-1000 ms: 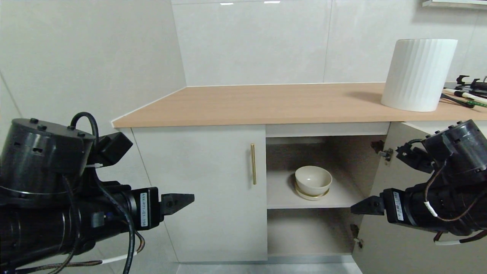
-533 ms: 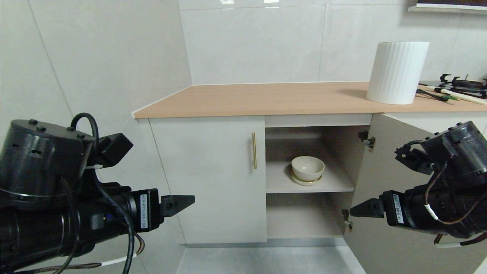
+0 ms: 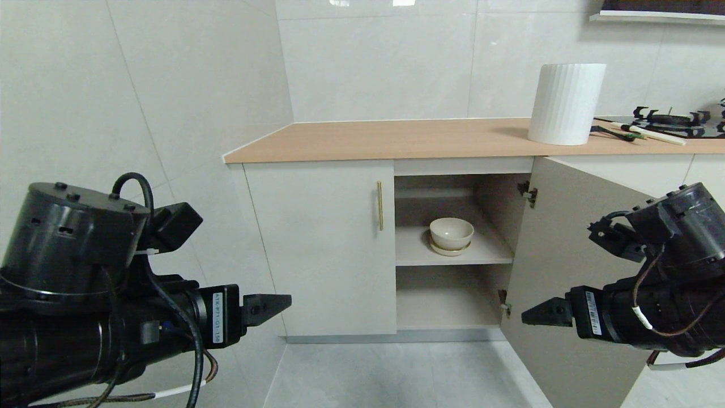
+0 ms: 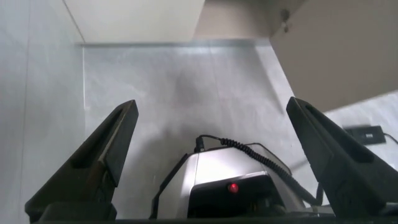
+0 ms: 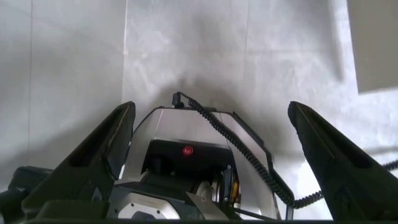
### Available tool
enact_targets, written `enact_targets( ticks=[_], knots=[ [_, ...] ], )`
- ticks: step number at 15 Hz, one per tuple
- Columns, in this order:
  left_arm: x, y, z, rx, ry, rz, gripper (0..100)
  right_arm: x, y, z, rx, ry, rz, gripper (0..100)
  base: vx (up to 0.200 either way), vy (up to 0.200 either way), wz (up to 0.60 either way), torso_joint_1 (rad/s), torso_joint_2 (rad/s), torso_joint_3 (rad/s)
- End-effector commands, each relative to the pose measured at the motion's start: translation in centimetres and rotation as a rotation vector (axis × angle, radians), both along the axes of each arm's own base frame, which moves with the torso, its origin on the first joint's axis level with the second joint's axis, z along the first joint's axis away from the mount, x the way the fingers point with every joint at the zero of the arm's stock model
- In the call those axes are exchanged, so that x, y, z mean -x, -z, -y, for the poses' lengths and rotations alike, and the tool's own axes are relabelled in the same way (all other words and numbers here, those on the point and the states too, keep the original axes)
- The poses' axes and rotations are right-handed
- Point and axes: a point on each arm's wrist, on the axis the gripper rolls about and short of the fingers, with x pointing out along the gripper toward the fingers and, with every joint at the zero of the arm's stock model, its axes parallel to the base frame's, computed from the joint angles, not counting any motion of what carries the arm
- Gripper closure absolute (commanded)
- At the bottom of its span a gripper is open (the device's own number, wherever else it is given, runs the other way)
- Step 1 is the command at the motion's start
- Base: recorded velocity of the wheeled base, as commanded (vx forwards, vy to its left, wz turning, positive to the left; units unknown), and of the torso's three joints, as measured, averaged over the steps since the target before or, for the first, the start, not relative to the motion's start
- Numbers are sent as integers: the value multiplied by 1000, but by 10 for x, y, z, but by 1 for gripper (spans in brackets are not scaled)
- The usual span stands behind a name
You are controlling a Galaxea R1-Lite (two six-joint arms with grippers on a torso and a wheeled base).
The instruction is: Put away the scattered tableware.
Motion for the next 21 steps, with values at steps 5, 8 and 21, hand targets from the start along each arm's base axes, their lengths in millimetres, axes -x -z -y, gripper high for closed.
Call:
enact_targets(
  ticks=[5, 8, 21],
  knots=[
    [0, -2, 0, 2, -5, 7, 0, 8, -4, 5, 22, 12, -8, 0, 0, 0, 0, 0, 0, 0],
    [0, -2, 0, 3, -6, 9, 0, 17, 0, 10, 27, 12, -20, 0, 0, 0, 0, 0, 0, 0],
    [1, -3, -1, 3, -11, 17, 0, 18, 3, 25, 145, 53, -62, 0, 0, -123, 0, 2, 3, 3]
  ],
)
